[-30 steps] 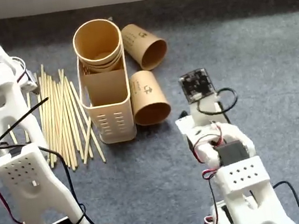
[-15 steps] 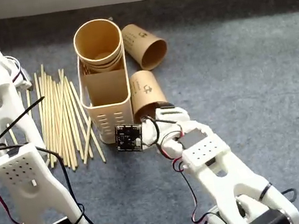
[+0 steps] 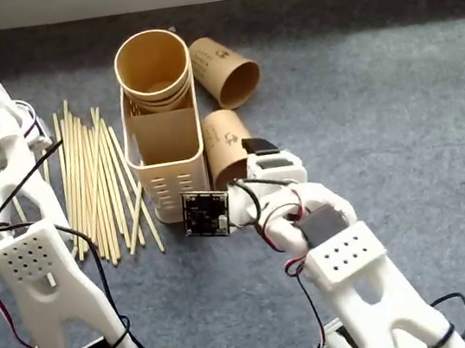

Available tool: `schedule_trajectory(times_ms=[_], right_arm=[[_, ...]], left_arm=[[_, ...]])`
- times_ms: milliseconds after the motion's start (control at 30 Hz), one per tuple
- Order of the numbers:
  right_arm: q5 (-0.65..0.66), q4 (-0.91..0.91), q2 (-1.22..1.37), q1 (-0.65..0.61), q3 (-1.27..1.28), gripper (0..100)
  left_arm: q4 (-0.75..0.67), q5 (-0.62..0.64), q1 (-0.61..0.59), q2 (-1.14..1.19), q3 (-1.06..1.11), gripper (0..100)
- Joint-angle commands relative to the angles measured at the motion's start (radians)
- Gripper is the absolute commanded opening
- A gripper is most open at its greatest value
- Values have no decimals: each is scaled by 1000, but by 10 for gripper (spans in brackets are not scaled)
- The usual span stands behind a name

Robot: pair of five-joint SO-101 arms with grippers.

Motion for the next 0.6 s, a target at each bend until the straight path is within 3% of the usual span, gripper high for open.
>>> schedule_trajectory(times_ms=[0, 167, 433, 567], right_arm=[[11, 19, -88, -7, -36, 245], [11, 12, 94, -2, -48, 245], [3, -223, 539, 51, -239, 241], [-84, -220, 680, 114, -377, 98]], left_arm=[[-6, -8, -4, -15, -35, 168], [-6, -8, -2, -15, -35, 168], [-6, -9, -10, -15, -35, 168], [-9, -9, -21, -15, -35, 168]])
